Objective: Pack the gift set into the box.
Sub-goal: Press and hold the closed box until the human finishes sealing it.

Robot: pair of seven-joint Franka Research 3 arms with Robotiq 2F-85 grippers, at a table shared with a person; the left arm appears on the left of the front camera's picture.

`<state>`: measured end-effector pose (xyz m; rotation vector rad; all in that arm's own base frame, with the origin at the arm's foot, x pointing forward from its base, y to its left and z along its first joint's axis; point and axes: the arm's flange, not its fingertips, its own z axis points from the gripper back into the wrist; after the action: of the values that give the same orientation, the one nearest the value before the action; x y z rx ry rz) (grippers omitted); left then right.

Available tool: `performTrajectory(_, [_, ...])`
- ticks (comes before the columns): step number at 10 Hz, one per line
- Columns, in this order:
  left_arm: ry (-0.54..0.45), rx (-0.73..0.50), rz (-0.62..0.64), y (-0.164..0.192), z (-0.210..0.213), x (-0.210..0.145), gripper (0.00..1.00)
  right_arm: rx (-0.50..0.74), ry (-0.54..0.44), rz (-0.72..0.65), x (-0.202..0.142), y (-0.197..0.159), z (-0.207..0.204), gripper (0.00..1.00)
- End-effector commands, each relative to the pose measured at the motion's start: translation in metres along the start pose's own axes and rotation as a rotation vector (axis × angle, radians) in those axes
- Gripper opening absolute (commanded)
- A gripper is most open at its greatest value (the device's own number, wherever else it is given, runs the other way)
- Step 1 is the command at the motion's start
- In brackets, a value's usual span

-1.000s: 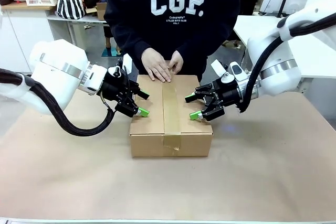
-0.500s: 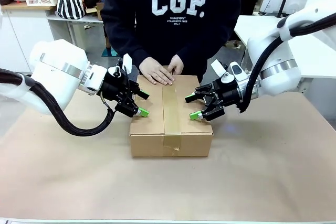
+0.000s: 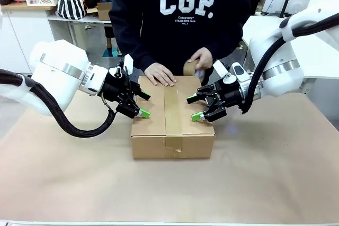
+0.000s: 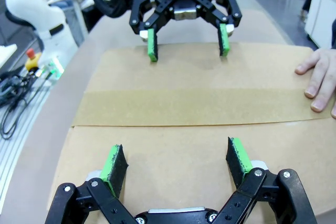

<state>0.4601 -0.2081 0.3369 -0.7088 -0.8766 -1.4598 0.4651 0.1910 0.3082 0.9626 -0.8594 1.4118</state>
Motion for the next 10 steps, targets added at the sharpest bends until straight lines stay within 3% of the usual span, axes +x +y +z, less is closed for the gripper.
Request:
performTrajectory(1, [0.000, -0.002, -0.010, -0.0009, -0.0005, -0.0015, 1.00, -0.009, 0.008, 0.005, -0.0002, 0.0013, 0.0005, 1.00])
performTrajectory(10, [0.000, -0.002, -0.010, -0.0009, -0.0005, -0.0015, 1.00, -0.009, 0.008, 0.005, -0.0002, 0.0013, 0.0005, 1.00])
